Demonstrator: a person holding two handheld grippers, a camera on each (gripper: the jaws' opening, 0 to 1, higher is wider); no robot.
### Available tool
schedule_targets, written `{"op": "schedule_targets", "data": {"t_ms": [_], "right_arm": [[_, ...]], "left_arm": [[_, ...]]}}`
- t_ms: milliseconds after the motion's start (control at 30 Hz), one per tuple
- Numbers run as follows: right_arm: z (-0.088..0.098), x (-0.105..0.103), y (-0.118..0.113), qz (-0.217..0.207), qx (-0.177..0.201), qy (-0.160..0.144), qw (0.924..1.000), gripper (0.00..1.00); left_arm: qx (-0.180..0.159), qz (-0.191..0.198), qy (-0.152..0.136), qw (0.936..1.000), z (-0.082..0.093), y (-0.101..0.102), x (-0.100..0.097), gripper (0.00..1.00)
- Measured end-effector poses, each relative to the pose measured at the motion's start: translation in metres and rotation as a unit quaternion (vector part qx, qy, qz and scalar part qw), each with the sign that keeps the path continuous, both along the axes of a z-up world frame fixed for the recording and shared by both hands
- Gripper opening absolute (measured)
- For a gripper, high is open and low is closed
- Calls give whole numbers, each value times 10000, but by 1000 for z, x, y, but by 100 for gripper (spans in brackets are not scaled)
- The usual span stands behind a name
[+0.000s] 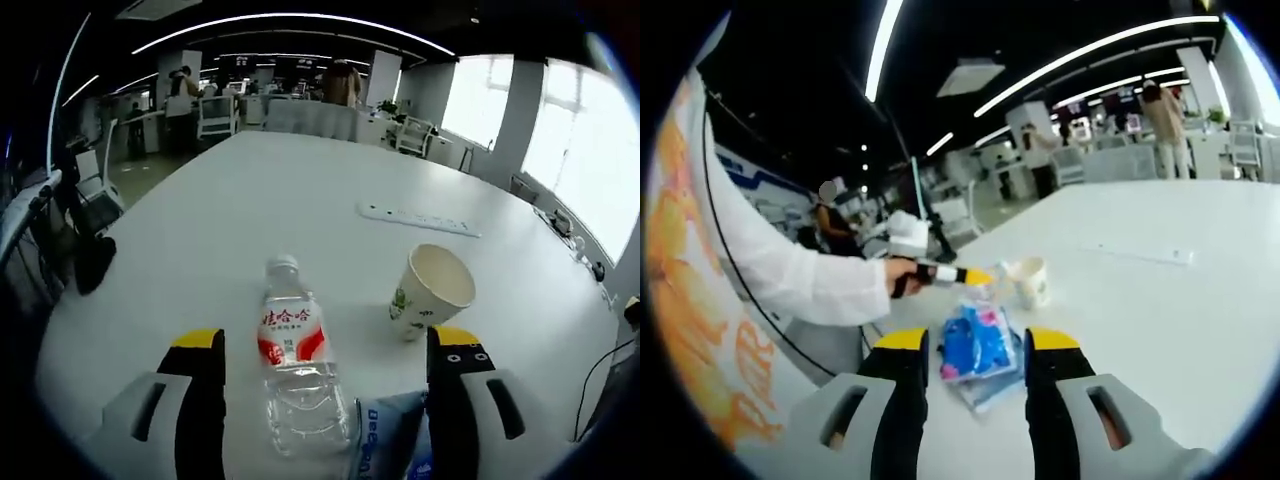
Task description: Arrange the tabletop items into an orderly group along one side of the table until the central work area is clear of visible clutter.
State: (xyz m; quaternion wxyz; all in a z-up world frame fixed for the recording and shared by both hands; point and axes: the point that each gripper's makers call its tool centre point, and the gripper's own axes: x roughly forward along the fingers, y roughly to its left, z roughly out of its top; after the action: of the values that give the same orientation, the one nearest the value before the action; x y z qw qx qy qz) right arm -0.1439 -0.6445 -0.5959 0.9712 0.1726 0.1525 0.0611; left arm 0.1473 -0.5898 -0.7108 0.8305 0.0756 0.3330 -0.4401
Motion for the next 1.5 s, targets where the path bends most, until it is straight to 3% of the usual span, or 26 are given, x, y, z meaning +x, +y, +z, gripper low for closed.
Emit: {"op": "schedule_targets", "data": {"t_ms": [267, 500, 767, 1167, 1233, 1267, 1300, 1500], "right_arm": [[-4, 1, -2, 2, 31, 53, 10000, 36], [-8, 1, -6, -51, 75, 118, 9999, 35], [-11, 2, -6, -61, 98, 180, 9998, 35], [-16, 4, -5, -40, 159, 287, 9995, 33], [-16, 5, -4, -26, 167, 282, 9995, 32], [-16, 6, -3, -22, 167, 270, 9995, 32], [-16, 6, -3, -20, 169, 269, 9995, 32], [-18, 5, -5, -39, 189, 298, 9994, 30]], "left_arm": [[200, 376, 254, 9988, -13, -1, 17, 78], [425, 505, 456, 9968, -25, -4, 18, 71], [663, 458, 390, 9960, -34, -9, 18, 68], [959, 304, 354, 9943, -52, -6, 18, 49], [899, 285, 443, 9946, -54, -7, 16, 49], [819, 244, 210, 9961, -51, -10, 22, 49], [885, 307, 388, 9948, -53, -7, 17, 49], [823, 415, 325, 9952, -52, -7, 21, 49]]}}
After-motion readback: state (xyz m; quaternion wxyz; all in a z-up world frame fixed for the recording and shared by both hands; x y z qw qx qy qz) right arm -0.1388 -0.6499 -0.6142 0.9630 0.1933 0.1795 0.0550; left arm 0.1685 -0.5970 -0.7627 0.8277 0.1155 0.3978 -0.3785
